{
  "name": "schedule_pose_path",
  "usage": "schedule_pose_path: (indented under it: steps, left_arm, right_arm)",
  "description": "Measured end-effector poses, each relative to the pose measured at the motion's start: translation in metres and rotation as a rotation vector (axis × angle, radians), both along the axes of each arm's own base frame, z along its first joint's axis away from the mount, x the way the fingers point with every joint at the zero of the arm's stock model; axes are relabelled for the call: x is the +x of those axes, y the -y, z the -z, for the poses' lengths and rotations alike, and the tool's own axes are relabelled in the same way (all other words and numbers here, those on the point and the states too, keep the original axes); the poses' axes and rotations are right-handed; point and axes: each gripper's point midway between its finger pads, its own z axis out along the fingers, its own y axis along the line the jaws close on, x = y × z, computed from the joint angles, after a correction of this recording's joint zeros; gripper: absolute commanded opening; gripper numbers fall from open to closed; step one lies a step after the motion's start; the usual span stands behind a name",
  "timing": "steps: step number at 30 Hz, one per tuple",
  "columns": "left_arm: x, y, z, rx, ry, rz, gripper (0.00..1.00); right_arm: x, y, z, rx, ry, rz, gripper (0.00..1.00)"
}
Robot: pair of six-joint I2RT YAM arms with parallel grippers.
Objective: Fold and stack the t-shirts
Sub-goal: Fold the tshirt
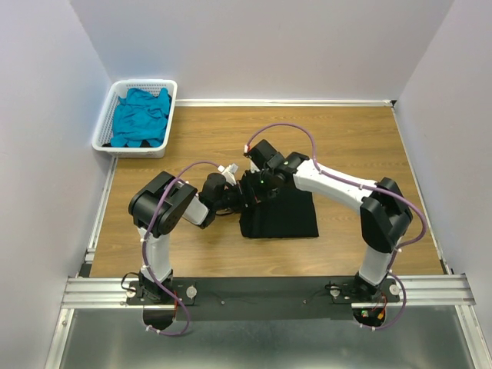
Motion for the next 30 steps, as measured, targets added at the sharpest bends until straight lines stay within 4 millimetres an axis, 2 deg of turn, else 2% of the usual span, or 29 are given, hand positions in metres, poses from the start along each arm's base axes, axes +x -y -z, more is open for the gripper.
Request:
schedule_pose_path:
  steps: [6,14,20,22,23,28,29,30]
  left_arm:
    - [0.0,0.0,0.0,0.0,0.0,0.0,0.17]
    - [0.0,0.0,0.0,0.001,0.0,-0.001,0.17]
    - [0.0,0.0,0.0,0.002,-0.001,-0.002,0.19]
    - [0.001,0.0,0.0,0.004,0.002,-0.007,0.23]
    - [0.0,0.0,-0.001,0.005,0.002,-0.008,0.24]
    - [-0.001,-0.004,-0.005,0.018,0.002,-0.029,0.32]
    - [-0.001,-0.005,-0.006,0.02,0.003,-0.033,0.35]
    - [-0.001,-0.006,-0.009,0.022,0.005,-0.041,0.35]
  right_arm:
    - [0.002,-0.003,-0.001,-0.006,-0.008,0.003,0.01]
    - [0.004,-0.005,0.016,-0.033,-0.052,0.039,0.01]
    - [0.009,-0.009,0.015,-0.034,-0.053,0.077,0.01]
    - [0.012,-0.009,0.013,-0.033,-0.047,0.092,0.14]
    - [0.012,-0.009,0.013,-0.034,-0.045,0.095,0.24]
    - [0.013,-0.008,0.008,-0.028,-0.035,0.119,0.48]
    - [0.013,-0.008,0.007,-0.025,-0.032,0.12,0.57]
    - [0.015,-0.005,-0.011,-0.003,0.006,0.136,0.59]
